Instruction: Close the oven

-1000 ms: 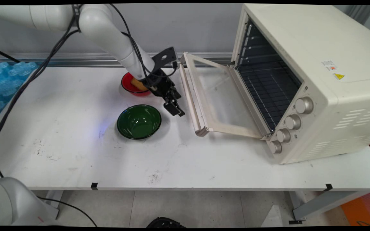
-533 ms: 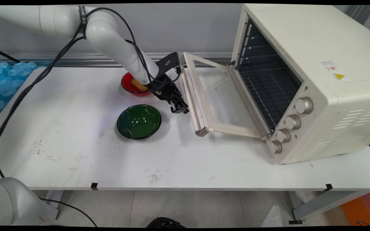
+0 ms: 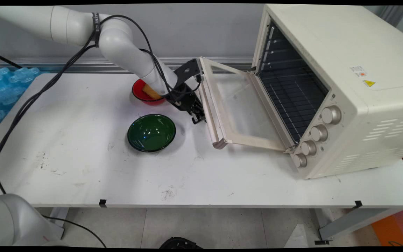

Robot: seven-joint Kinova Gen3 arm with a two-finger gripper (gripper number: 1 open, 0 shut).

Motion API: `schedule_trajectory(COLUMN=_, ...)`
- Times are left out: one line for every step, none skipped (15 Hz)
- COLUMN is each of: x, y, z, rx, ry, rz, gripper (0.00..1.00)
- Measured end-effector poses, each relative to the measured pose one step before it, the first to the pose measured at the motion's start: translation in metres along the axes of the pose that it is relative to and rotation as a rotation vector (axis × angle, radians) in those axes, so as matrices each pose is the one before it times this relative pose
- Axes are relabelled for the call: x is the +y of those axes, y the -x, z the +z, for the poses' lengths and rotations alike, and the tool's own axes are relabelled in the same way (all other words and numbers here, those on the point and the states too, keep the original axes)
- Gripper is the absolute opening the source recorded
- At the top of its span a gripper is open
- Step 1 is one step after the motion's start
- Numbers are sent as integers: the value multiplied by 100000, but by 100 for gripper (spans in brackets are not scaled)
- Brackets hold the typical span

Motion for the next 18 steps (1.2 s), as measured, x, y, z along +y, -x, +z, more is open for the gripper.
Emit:
schedule_trajectory(x=40, y=-106, z=79, rx=680, ry=99, rz=-44, gripper=0)
schedule_trajectory(x=39, y=-137, z=48, rx=736, ry=75, rz=9, gripper=0)
schedule_trajectory(x=32, y=-149, z=15, rx=740, ry=41, rz=34, gripper=0)
schedule_trajectory(x=28, y=-192, z=-10, rx=860, ry=19, rz=85, gripper=0)
schedule_trajectory(x=9, y=-82, z=-41, rx=464, ry=-45, rz=6, gripper=0)
schedule_trajectory(x=9, y=-193, z=-57, rx=735, ry=-13, rz=89, gripper=0)
schedule_trajectory(x=2, y=-246, z=-66, rx=778, ry=29, rz=228, gripper=0)
schedule_trajectory(x=-10, y=-243, z=-107, rx=639, ry=96, rz=427, gripper=0)
schedule_trajectory(x=-11, y=-170, z=-98, rx=444, ry=40, rz=302, gripper=0)
schedule_trajectory(x=-28, y=-289, z=-211, rx=846, ry=-34, rz=438, gripper=0)
schedule_trajectory(x=-23, y=-296, z=-166, rx=721, ry=-15, rz=389, gripper=0)
schedule_trajectory(x=-31, y=-386, z=-174, rx=915, ry=-16, rz=410, gripper=0)
schedule_trajectory(x=-32, y=-421, z=-185, rx=973, ry=-24, rz=351, gripper=0)
schedule_trajectory(x=-32, y=-537, z=-179, rx=1190, ry=-8, rz=385, gripper=0)
schedule_trajectory(x=-39, y=-503, z=-143, rx=1063, ry=-51, rz=299, gripper=0)
schedule_trajectory(x=-38, y=-686, z=-79, rx=1293, ry=46, rz=427, gripper=0)
schedule_trajectory(x=-73, y=-687, z=-87, rx=1346, ry=-33, rz=327, gripper=0)
schedule_trajectory(x=-65, y=-599, z=-67, rx=1204, ry=-41, rz=255, gripper=0)
